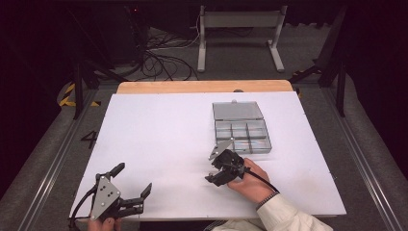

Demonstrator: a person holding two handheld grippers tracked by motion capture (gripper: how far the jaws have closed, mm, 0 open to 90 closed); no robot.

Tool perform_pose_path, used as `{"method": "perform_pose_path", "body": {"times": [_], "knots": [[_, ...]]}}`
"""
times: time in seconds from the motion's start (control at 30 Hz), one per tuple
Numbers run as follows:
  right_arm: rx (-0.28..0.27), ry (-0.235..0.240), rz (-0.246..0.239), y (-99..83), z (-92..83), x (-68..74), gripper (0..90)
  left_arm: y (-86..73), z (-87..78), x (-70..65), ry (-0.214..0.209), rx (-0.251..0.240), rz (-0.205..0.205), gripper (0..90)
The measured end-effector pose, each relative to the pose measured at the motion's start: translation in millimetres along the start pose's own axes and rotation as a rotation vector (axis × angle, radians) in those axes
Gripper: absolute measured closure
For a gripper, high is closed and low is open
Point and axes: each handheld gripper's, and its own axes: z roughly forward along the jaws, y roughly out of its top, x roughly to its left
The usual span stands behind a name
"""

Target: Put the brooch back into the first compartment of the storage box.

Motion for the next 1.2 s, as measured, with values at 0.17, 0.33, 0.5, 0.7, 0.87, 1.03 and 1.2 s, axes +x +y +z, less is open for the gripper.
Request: {"method": "perform_pose_path", "body": {"times": [0.17,0.33,0.5,0.7,0.87,1.03,1.2], "knots": [[0.021,-0.004,-0.003,1.3,5.0,0.5,45.3,0.0,0.0,0.0,0.000,0.000,0.001,2.4],[0.035,-0.011,-0.011,2.7,8.8,2.1,49.1,0.0,0.0,0.0,-0.001,-0.001,0.001,2.4],[0.046,-0.029,-0.022,3.7,12.0,3.6,54.5,0.0,0.0,0.0,-0.001,0.000,0.001,2.4],[0.061,-0.055,-0.036,4.7,13.9,5.9,62.8,0.1,-0.1,0.7,0.003,-0.006,0.004,2.4],[0.065,-0.067,-0.038,5.2,14.6,6.7,70.2,0.1,-0.2,0.6,0.002,-0.006,0.004,2.4],[0.072,-0.060,-0.026,6.1,14.9,7.0,77.7,0.2,-0.4,0.9,0.003,-0.007,0.006,2.4],[0.075,-0.070,-0.032,6.4,15.0,8.4,78.1,0.3,-0.6,1.0,0.004,-0.007,0.009,2.4]]}}
